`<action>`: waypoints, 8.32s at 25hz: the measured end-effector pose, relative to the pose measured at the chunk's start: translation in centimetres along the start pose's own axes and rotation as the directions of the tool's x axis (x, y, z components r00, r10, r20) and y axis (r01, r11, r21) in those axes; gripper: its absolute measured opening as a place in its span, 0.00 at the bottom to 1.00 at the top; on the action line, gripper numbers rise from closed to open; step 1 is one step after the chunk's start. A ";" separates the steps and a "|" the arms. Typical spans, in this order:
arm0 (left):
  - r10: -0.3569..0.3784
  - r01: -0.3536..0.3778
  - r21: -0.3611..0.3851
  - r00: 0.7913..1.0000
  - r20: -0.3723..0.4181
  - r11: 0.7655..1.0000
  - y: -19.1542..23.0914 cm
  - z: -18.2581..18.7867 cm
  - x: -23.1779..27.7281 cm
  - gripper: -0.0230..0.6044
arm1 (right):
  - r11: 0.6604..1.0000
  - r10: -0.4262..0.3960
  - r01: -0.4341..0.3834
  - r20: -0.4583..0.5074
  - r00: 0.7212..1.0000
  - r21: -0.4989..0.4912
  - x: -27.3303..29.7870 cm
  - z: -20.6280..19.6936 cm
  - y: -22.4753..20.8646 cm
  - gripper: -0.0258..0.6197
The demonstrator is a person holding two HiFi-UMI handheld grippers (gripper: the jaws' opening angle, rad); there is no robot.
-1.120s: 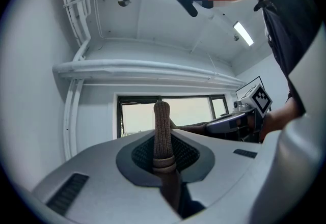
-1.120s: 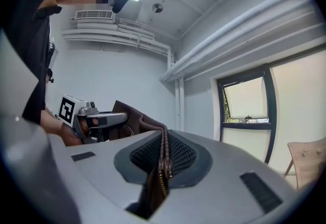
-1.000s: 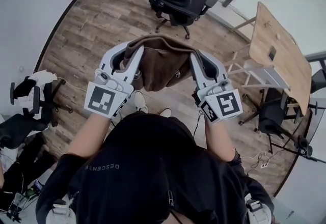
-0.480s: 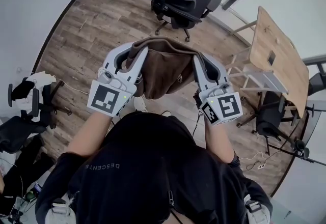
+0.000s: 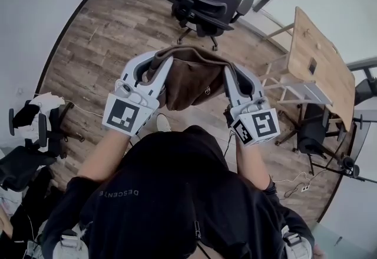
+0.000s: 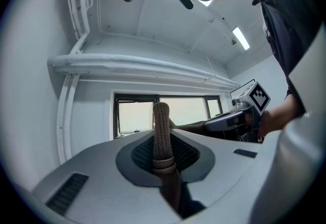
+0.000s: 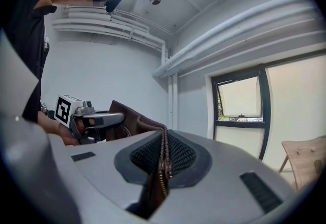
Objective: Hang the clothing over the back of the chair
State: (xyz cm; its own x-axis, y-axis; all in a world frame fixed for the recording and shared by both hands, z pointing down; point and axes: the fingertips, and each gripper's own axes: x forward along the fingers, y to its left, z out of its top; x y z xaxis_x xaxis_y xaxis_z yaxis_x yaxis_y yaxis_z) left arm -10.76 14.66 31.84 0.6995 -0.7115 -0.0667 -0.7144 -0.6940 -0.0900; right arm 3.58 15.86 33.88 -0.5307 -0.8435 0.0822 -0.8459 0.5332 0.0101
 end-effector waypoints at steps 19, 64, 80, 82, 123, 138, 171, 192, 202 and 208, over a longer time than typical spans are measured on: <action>0.012 -0.012 0.016 1.000 0.025 1.000 4.4 -0.2 2.9 0.12 | 1.000 -0.006 0.006 -0.004 1.000 0.007 4.5 0.1 -1.4 0.10; 0.106 -0.117 0.116 0.989 0.099 0.986 13.7 5.6 20.5 0.11 | 0.994 0.086 -0.078 0.112 0.990 -0.071 17.2 8.2 -16.1 0.10; 0.167 -0.183 0.137 0.978 0.123 0.974 16.7 7.1 28.6 0.11 | 0.990 0.130 -0.119 0.155 0.979 -0.082 22.4 10.7 -22.5 0.10; 0.163 -0.180 0.142 0.978 0.128 0.973 17.1 7.4 29.3 0.11 | 0.990 0.128 -0.116 0.160 0.979 -0.081 23.0 11.1 -23.0 0.10; -0.301 0.304 -0.038 0.951 0.073 0.952 30.3 -0.6 47.7 0.11 | 0.941 -0.336 0.336 -0.005 0.942 -0.042 37.8 8.0 -34.6 0.10; -0.362 0.364 -0.047 0.931 0.039 0.930 29.8 -3.0 50.1 0.11 | 0.918 -0.397 0.396 -0.044 0.917 -0.015 37.6 5.4 -36.8 0.10; -0.365 0.355 -0.094 0.922 -0.130 0.930 30.2 -15.3 54.7 0.12 | 0.945 -0.297 0.316 -0.183 0.937 0.086 41.2 -5.2 -41.3 0.12; -0.382 0.344 -0.175 0.881 -0.280 0.922 29.7 -22.0 56.3 0.12 | 0.926 -0.263 0.332 -0.327 0.908 0.177 42.4 -12.2 -43.4 0.20; -0.383 0.343 -0.181 0.877 -0.291 0.922 29.8 -22.0 57.2 0.36 | 0.912 -0.258 0.346 -0.347 0.902 0.221 42.4 -12.5 -44.5 0.41; -0.394 0.360 -0.175 0.886 -0.245 0.917 29.5 -20.0 57.0 0.36 | 0.919 -0.253 0.326 -0.302 0.919 0.222 42.6 -10.7 -43.5 0.41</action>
State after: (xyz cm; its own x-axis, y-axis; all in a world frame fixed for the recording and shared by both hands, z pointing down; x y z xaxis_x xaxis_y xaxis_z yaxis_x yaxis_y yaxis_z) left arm 7.66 -48.59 45.22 0.8969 -0.3839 0.2196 -0.4064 -0.9112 0.0671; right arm 18.32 -42.62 47.65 -0.2581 -0.8906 0.3743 -0.9619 0.2008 -0.1856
